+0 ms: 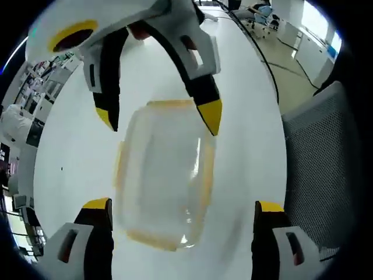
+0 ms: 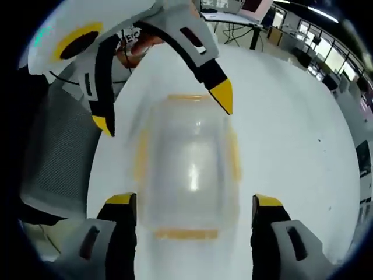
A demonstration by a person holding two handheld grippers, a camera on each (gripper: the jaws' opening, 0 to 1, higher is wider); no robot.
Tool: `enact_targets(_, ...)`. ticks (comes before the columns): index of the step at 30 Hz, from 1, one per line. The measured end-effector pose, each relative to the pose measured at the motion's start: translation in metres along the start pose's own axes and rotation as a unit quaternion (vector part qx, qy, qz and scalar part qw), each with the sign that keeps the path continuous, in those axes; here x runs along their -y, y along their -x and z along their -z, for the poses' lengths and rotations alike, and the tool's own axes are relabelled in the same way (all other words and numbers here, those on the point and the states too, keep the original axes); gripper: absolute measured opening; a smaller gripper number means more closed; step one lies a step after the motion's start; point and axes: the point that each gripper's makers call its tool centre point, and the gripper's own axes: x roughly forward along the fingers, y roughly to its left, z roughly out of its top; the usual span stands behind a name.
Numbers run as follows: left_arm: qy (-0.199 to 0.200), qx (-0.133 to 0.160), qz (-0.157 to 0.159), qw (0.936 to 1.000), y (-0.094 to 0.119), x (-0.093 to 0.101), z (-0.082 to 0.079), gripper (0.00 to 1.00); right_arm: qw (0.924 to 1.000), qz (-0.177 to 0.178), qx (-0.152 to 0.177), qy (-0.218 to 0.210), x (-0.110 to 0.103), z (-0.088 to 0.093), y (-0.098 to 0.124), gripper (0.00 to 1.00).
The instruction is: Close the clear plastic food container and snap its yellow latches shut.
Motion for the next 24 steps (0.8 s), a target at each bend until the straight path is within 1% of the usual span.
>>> enact_targets(3,-0.002,-0.013,0.001,0.9999,-0.004,-0.005,0.006,0.99,0.9999,0.006,-0.007,0.005,-0.001,0.002,0.000,0.79)
enact_targets(6,-0.009,-0.023,0.007,0.9997,-0.008,-0.009,0.011,0.98,0.9995,0.014,-0.015,0.022,-0.004,0.002,0.000,0.78)
enact_targets(8,-0.012,-0.025,0.008,0.9996,-0.010,-0.013,0.011,0.95,0.9990,0.019,-0.029,0.028,-0.005,0.005,-0.001,0.77)
enact_targets(9,-0.009,-0.029,0.015,0.9994,-0.011,-0.014,0.012,0.94,0.9989,0.021,-0.031,0.030,-0.006,0.006,-0.002,0.77)
enact_targets(10,-0.004,-0.029,0.021,0.9994,-0.012,-0.014,0.012,0.92,0.9987,0.022,-0.034,0.031,-0.007,0.007,-0.003,0.76)
enact_targets(12,-0.003,-0.036,0.022,0.9991,-0.014,-0.016,0.015,0.92,0.9986,0.022,-0.036,0.032,-0.007,0.008,-0.003,0.75)
enact_targets(14,-0.012,-0.043,0.022,0.9987,-0.016,-0.019,0.018,0.90,0.9985,0.023,-0.036,0.034,-0.007,0.008,-0.004,0.75)
enact_targets(18,-0.006,-0.048,0.036,0.9982,-0.020,-0.016,0.019,0.85,0.9983,0.021,-0.043,0.032,-0.006,0.013,-0.005,0.75)
enact_targets(19,-0.009,-0.050,0.034,0.9981,-0.022,-0.016,0.020,0.85,0.9983,0.020,-0.047,0.027,-0.006,0.015,-0.006,0.74)
enact_targets(22,-0.017,-0.055,0.031,0.9979,-0.023,-0.018,0.020,0.83,0.9985,0.021,-0.044,0.024,-0.006,0.015,-0.006,0.74)
enact_targets(24,-0.021,-0.056,0.026,0.9979,-0.023,-0.020,0.021,0.78,0.9985,0.017,-0.047,0.022,-0.008,0.015,-0.006,0.74)
